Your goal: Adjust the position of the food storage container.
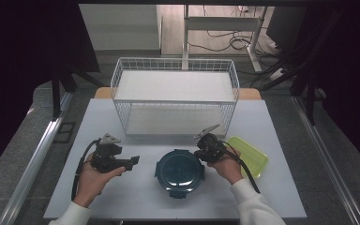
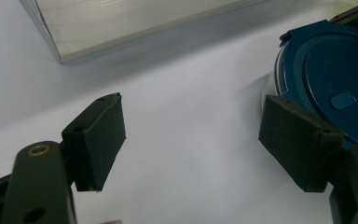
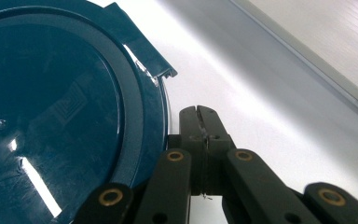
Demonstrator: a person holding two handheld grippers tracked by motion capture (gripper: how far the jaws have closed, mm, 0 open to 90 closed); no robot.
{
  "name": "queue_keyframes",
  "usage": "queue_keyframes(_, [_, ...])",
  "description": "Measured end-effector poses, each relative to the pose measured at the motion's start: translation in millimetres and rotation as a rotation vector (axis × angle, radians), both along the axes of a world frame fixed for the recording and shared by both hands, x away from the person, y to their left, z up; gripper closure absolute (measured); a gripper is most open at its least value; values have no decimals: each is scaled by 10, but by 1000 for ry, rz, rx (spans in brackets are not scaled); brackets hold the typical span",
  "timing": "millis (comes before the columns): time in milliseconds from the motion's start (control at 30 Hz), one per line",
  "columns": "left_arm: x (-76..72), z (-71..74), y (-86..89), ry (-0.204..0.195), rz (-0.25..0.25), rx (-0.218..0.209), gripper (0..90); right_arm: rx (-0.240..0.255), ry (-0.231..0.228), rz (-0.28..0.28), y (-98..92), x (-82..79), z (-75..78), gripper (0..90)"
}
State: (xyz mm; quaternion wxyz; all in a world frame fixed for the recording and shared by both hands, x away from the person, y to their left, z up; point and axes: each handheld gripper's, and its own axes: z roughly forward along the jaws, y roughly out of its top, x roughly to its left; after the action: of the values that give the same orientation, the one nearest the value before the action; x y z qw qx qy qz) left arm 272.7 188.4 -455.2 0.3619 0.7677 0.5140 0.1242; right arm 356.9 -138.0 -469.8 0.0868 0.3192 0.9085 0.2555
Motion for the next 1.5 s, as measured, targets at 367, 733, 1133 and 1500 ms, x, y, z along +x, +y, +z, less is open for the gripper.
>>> queue_keyframes(367, [-4,-7,0,1,-3,5,227,29,0,1,38,-20,-18,892])
queue_keyframes(733, [-13,-9,11,-4,0,1,229,108,-79,-45,-156,-129,183,891])
queue_keyframes(1133, [-69,33,39,-30,5,-27,229,317,-89,-107,-630,-503,322,544])
queue_keyframes(1500, [-136,71,82,-31,24,-55,218,425,-47,-191,-735,-571,296,211])
